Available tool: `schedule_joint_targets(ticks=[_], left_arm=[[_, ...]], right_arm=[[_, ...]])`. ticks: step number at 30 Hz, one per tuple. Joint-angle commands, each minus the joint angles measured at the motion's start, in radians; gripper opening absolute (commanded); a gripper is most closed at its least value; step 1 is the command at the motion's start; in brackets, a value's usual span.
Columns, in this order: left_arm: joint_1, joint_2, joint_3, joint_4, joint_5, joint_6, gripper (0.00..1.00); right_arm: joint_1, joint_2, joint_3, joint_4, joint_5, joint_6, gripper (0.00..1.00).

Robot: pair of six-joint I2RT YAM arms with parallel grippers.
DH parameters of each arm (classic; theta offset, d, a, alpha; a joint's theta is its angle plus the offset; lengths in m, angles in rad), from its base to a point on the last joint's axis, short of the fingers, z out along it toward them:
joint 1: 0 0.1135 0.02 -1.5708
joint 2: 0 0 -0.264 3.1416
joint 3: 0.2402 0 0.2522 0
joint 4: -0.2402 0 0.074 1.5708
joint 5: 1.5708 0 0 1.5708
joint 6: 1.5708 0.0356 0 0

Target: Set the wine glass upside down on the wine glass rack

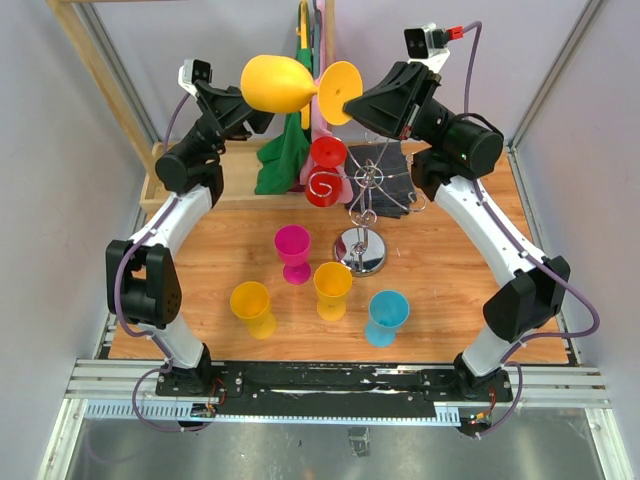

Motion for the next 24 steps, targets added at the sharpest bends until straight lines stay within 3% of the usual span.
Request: schedule_joint_targets(ticks=[1, 6, 12, 18, 24], left_arm=[[0.011, -0.002, -0.006, 0.260, 0.006, -0.203, 0.61], [0.044, -0.002, -0.035, 0.255, 0.028, -0.185, 0.68], [0.090, -0.013, -0.094, 0.252, 0.064, -0.165, 0.68], [0.128, -0.051, -0.126, 0.212, 0.112, -0.125, 0.67], [0.130, -0.086, -0.125, 0.140, 0.152, -0.068, 0.66]], right_arm=[[-0.013, -0.027, 0.017, 0.082, 0.046, -0.011, 0.01], [-0.050, -0.072, 0.005, 0.085, 0.054, -0.021, 0.01], [-0.156, -0.162, -0.041, 0.033, 0.072, -0.054, 0.01], [-0.370, -0.321, -0.151, -0.317, 0.037, -0.285, 0.01], [-0.446, -0.364, -0.108, -0.720, 0.020, -0.610, 0.01]])
